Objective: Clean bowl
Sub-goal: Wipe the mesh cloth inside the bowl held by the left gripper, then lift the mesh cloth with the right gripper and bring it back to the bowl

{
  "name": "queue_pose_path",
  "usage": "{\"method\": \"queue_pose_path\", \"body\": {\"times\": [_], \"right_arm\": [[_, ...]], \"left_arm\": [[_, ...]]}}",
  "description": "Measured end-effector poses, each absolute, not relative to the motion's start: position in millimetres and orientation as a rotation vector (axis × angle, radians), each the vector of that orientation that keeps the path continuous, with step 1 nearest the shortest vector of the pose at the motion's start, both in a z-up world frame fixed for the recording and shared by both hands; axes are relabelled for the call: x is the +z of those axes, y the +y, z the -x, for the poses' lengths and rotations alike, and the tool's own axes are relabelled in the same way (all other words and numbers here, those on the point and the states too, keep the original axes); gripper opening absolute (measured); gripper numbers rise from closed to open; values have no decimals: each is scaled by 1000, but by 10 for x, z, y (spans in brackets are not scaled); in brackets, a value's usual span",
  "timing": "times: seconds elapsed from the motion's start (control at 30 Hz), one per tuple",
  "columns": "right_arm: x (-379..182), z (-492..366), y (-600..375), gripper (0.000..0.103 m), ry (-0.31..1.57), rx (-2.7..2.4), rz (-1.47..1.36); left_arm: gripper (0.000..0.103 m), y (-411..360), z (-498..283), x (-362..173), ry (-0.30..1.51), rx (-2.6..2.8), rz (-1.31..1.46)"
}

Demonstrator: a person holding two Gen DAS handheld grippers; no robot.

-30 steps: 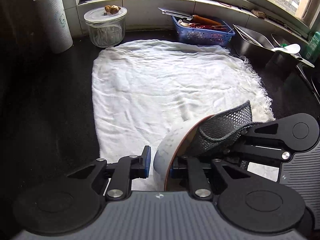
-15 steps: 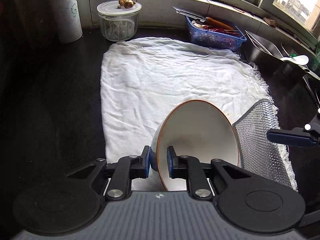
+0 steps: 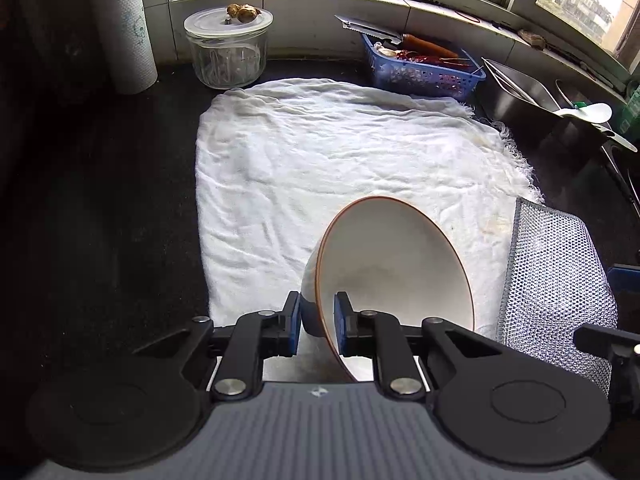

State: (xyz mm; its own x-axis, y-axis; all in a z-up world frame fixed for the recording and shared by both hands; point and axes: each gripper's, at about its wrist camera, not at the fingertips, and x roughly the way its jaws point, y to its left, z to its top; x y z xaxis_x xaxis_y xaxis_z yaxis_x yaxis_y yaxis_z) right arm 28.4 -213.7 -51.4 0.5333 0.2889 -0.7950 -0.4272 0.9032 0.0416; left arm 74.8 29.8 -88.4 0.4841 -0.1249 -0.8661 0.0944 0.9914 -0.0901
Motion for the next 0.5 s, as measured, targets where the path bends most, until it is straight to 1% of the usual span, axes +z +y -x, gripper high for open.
{"method": "queue_pose_path", "body": {"times": [0.13, 0.17, 0.33, 0.5], "right_arm": [[-393, -229, -2425, 77, 906, 337, 62], [-413, -248, -2524, 81, 916, 284, 30], [-621, -405, -2888, 81, 1082, 291, -361], [-530, -428, -2461, 81, 1078, 361, -164]], "left_arm": [[15, 303, -751, -884, 1058, -139, 30], [15, 308, -753, -885, 1058, -141, 30], [15, 308, -763, -882, 1064, -150, 22], [15, 284, -776, -856, 1057, -160, 19]]}}
